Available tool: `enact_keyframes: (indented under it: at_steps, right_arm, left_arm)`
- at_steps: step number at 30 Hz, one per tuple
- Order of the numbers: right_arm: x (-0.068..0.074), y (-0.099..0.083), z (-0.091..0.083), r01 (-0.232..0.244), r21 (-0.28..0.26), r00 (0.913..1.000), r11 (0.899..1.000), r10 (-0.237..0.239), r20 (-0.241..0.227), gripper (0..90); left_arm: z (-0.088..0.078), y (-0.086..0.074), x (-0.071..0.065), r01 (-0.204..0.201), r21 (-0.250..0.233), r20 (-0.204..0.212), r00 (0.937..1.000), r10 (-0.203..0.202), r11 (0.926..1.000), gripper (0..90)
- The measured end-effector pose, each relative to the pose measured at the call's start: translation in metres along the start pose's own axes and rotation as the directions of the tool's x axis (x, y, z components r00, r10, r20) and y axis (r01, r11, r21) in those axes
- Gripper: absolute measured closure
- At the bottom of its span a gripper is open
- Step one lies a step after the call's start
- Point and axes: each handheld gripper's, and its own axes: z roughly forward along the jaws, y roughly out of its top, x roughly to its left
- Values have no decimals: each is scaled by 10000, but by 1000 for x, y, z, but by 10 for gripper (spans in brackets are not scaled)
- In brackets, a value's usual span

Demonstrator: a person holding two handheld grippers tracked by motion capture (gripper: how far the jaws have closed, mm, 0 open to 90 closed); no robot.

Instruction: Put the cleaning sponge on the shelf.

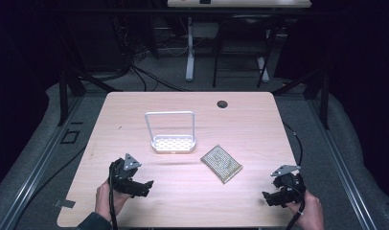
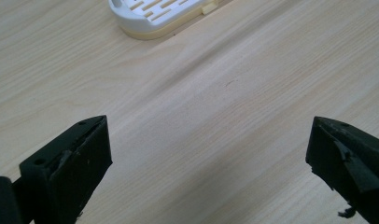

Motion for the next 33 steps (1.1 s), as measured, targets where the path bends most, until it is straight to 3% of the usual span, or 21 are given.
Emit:
enact_keyframes:
  at_steps: [21,33]
  right_arm:
    - [1,0,2,81,138,10000,9999,-80,-58,90]
    - [1,1,3,123,229,9999,9997,-121,-94,91]
  left_arm:
    - [1,16,-19,-356,-297,635,9973,374,9989,0]
    - [-1,34,-35,-754,-586,1014,9915,810,9954,0]
